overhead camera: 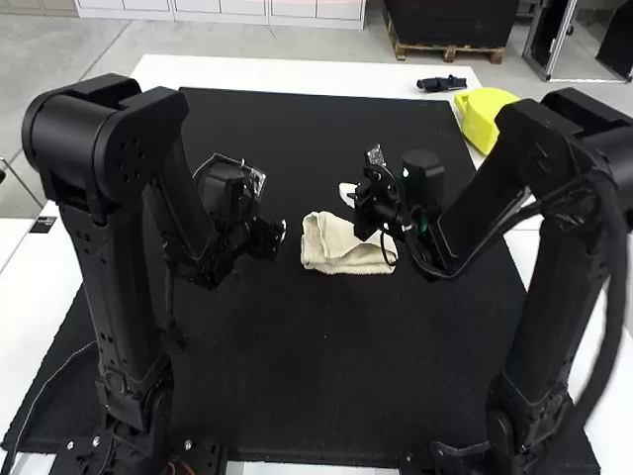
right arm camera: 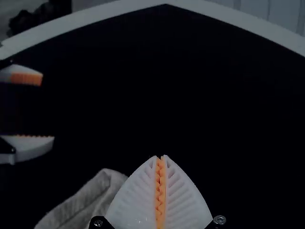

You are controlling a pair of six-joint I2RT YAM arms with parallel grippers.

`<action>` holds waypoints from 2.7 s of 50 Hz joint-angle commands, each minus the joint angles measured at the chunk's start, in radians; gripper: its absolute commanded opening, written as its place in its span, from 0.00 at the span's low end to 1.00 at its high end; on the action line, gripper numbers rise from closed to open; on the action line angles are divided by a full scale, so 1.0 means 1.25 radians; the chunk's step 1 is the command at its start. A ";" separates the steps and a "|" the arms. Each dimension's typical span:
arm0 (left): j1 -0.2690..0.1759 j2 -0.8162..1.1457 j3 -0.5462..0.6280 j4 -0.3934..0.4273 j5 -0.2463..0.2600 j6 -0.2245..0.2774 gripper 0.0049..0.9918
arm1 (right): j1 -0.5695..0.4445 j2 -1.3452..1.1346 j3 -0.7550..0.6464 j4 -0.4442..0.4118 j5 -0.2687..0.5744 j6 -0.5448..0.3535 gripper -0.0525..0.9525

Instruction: Fold the towel.

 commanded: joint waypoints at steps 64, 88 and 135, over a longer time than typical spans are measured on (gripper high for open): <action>0.105 -0.156 -0.008 0.000 -0.005 -0.034 0.97 | 0.001 0.359 0.166 0.193 -0.097 0.074 0.03; 0.105 -0.169 -0.009 -0.007 -0.003 -0.027 0.97 | 0.068 0.367 0.140 0.086 -0.119 0.062 0.03; 0.105 -0.199 -0.024 -0.017 0.002 0.005 0.97 | 0.062 0.204 0.099 0.089 -0.017 -0.027 0.03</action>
